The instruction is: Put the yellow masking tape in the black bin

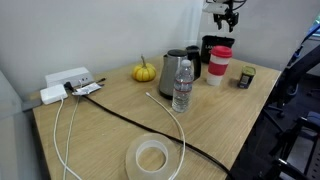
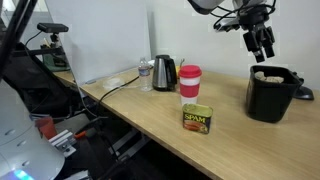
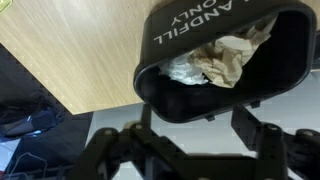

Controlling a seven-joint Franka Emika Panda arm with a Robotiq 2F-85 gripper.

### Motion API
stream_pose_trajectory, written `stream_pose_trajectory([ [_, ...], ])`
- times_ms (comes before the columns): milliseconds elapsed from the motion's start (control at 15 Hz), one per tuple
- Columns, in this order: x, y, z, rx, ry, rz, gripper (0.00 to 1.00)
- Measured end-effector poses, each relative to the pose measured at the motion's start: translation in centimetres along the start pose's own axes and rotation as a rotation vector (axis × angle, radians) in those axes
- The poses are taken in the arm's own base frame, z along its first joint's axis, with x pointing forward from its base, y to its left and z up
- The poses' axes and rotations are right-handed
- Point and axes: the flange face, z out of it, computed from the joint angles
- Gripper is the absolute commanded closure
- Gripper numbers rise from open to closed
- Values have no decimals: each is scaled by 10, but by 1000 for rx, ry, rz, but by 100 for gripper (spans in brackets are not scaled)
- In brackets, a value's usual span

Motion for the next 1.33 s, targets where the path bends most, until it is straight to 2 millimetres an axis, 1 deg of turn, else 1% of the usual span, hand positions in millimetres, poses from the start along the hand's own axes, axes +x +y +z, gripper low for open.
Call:
stream_pose_trajectory([
  [133,7,-1,-3,3,12,14,0],
  [267,8,0,-10,12,28,2,0],
  [400,-2,5,-24,21,23,-46,0],
  [467,-11,11,-35,27,9,-83,0],
  [600,-34,30,-62,42,-29,-160,0],
  [733,-57,56,-92,59,-66,-220,0],
  [867,-76,83,-114,72,-96,-263,0],
  [1067,-100,120,-141,87,-142,-318,0],
  [1333,-129,165,-170,87,-222,-403,0],
])
